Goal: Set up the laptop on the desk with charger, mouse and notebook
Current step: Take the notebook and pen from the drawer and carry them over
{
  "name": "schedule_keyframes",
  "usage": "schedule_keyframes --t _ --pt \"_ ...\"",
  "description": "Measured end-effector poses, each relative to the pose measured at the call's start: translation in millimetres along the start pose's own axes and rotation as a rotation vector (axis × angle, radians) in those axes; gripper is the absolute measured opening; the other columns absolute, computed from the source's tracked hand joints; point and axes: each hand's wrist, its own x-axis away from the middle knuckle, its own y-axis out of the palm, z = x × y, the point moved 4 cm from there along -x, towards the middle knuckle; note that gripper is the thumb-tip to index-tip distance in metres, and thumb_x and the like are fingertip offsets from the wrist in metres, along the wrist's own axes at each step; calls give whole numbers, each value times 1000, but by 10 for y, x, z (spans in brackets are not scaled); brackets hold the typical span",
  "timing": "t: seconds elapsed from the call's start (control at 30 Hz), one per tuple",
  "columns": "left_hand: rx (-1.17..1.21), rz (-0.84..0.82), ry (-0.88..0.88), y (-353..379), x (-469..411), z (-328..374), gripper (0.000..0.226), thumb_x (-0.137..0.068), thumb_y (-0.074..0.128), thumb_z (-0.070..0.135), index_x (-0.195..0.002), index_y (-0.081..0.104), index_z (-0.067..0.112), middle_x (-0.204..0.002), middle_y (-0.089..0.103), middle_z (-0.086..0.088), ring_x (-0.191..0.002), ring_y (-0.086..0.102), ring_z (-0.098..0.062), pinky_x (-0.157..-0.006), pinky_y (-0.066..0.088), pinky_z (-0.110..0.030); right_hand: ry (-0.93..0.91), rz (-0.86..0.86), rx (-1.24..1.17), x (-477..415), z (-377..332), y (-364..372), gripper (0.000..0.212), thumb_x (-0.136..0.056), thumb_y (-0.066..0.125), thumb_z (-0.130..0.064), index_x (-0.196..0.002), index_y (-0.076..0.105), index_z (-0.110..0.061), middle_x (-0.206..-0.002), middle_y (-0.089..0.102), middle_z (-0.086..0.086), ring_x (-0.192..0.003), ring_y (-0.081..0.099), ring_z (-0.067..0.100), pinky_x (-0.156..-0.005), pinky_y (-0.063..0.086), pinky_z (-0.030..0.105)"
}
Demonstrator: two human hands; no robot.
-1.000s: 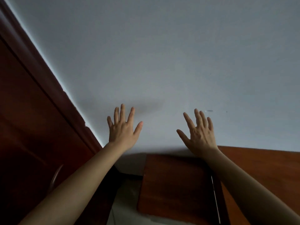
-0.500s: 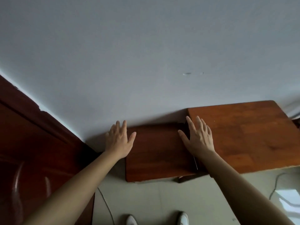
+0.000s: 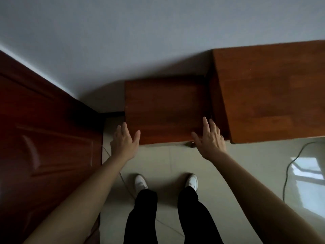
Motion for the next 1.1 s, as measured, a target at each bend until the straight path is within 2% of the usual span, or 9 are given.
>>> schedule_keyframes --t 0.23,0.4,0.47,0.57,0.7,0.83,1.0,1.1 --pt "65 26 -36 -80 561 -157 80 -98 36 62 -158 13 14 -164 12 -16 -150 15 -35 -118 22 -52 -39 -53 3 305 33 -33 81 -99 41 -59 -160 6 -20 -166 15 14 -151 21 33 -115 32 51" --pt "105 -20 -25 -86 549 -306 84 -95 35 68 -157 16 15 -164 16 -14 -149 19 -35 -118 24 -52 50 -42 -42 548 113 8 81 -98 41 -61 -160 8 -20 -166 15 13 -151 20 33 -114 33 53" --pt "137 -63 -32 44 442 -419 86 -95 36 69 -157 17 13 -164 17 -14 -149 19 -35 -118 24 -52 109 -22 -50 675 185 168 82 -98 42 -61 -160 9 -20 -166 15 12 -151 21 33 -114 34 53" --pt "214 -171 -141 331 336 -653 93 -92 40 72 -158 15 11 -164 17 -15 -149 21 -36 -119 23 -47 211 -55 -85 846 325 575 85 -97 43 -62 -160 10 -17 -166 17 14 -151 20 34 -116 30 52" --pt "317 -192 -205 608 304 -821 95 -90 44 73 -157 17 12 -163 21 -14 -147 26 -35 -118 25 -43 273 -66 -175 850 476 994 84 -98 47 -57 -160 10 -14 -165 17 17 -151 19 34 -119 25 51" --pt "442 -175 -216 988 109 -835 98 -88 43 76 -158 18 11 -163 22 -12 -148 26 -32 -119 24 -42 263 -39 -295 571 610 1335 82 -98 52 -50 -160 13 -12 -164 19 16 -150 20 34 -120 23 47" --pt "697 -54 -367 1522 -234 -775 91 -90 34 77 -156 25 15 -160 31 -9 -143 34 -31 -116 30 -45 319 -21 -581 10 762 1771 87 -95 56 -54 -160 12 -17 -164 21 9 -150 25 30 -122 26 47" --pt "848 58 -315 1807 -410 -749 76 -97 30 70 -155 30 21 -160 32 -3 -144 34 -23 -111 26 -29 395 40 -841 -268 833 1975 98 -82 60 -59 -160 14 -20 -164 26 6 -150 28 27 -121 29 49"
